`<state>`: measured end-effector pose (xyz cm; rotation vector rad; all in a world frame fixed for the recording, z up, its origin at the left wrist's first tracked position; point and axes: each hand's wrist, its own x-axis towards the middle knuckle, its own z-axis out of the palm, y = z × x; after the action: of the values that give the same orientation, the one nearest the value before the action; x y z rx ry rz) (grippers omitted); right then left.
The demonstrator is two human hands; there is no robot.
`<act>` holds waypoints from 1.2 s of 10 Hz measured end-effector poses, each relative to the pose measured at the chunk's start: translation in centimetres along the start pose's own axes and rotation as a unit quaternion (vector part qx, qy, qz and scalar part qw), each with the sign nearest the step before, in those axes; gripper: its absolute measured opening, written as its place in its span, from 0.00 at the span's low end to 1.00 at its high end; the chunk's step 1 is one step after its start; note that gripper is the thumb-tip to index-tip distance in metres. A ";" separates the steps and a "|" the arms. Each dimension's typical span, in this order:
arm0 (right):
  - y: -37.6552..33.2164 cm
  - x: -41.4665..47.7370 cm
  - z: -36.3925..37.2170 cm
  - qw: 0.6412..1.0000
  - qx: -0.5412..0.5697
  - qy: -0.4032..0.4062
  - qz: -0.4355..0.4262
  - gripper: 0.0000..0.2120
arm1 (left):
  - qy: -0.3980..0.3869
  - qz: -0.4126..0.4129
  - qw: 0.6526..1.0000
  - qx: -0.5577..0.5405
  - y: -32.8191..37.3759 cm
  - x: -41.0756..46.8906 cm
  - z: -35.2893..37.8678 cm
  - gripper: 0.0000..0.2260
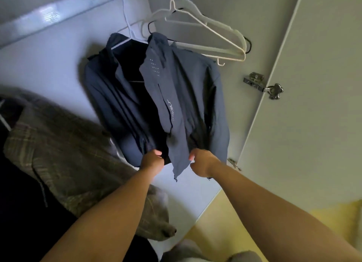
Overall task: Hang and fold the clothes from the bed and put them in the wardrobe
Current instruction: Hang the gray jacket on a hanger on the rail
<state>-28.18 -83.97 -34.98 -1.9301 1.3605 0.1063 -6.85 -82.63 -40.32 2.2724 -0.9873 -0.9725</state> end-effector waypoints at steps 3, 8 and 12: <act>5.2 11.3 9.6 0.999 -0.018 -0.046 -0.019 0.20 | -0.005 0.052 0.990 0.134 -6.1 10.2 6.8 0.14; 16.0 27.7 29.2 0.949 0.275 0.139 -0.061 0.17 | -0.137 0.282 0.950 -0.003 -16.1 21.1 19.5 0.23; 17.6 28.2 26.8 0.930 0.366 0.025 -0.022 0.12 | -0.204 0.281 0.933 -0.092 -17.7 22.6 21.3 0.27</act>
<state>-21.62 -91.77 -76.49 -1.3281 1.1588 -0.4232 -4.42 -91.78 -74.81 1.5157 -1.5344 -1.2244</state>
